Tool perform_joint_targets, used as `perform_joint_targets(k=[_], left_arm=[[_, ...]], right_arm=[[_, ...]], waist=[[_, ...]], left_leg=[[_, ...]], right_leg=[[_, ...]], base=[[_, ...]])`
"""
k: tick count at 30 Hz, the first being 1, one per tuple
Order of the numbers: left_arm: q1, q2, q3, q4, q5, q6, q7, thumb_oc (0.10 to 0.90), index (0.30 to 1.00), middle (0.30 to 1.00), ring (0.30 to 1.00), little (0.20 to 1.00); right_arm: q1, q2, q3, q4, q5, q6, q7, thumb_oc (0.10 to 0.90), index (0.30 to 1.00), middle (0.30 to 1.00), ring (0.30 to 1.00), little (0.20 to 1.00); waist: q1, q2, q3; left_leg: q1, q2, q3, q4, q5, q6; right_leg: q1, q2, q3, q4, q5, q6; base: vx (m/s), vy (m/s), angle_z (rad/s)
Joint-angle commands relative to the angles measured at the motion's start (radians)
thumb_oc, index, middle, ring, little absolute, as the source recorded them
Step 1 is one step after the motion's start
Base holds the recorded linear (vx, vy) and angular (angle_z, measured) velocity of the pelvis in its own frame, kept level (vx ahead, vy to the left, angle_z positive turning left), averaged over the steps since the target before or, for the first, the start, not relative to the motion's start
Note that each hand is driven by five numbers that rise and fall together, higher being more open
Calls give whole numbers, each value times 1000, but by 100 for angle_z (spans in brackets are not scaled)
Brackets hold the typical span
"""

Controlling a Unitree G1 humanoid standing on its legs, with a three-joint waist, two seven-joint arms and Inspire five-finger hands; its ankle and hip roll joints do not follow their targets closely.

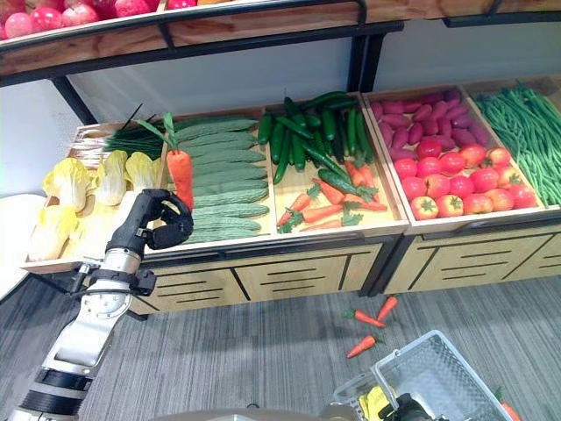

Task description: Get the vegetables into the basket

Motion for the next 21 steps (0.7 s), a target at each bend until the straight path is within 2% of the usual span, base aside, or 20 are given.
perform_joint_targets(k=[1,6,8,13,18,21], left_arm=[[-77,40,70,-168,-87,-120,8,400,300,300,300,300],[-91,42,56,-164,-98,-119,6,400,300,300,300,300],[-99,53,57,-160,-61,-113,13,400,300,300,300,300],[-111,65,55,-166,-40,-115,29,400,300,300,300,300],[-134,70,41,-161,-44,-113,37,400,300,300,300,300],[-154,76,31,-158,-50,-117,39,400,300,300,300,300]], right_arm=[[-34,26,-6,28,-7,-9,-12,400,300,300,300,300],[-32,39,-2,26,-6,-9,-11,400,300,300,300,300],[-31,46,-1,27,-4,-9,-14,400,300,300,300,300],[-29,50,-12,26,2,-9,-24,400,300,300,300,300],[-17,51,-28,14,12,-12,-32,400,300,300,300,300],[-17,49,-39,7,18,-11,-36,400,300,300,300,300]], waist=[[-5,-77,-10],[-7,-87,-10],[-7,-94,-11],[-12,-96,-12],[-24,-94,-3],[-29,-96,6]], left_leg=[[58,-30,12,0,-134,25],[62,-42,10,0,-145,38],[61,-50,10,0,-153,46],[66,-63,15,0,-166,63],[79,-83,29,3,-177,83],[58,-91,39,45,-196,93]], right_leg=[[199,25,40,-268,57,71],[201,16,44,-261,62,82],[200,7,45,-258,70,91],[190,-6,57,-233,82,108],[177,-23,81,-201,120,127],[164,-33,99,-193,151,140]], base=[[10,154,14],[13,127,5],[12,152,0],[21,140,-2],[29,182,-9],[-12,162,-15]])
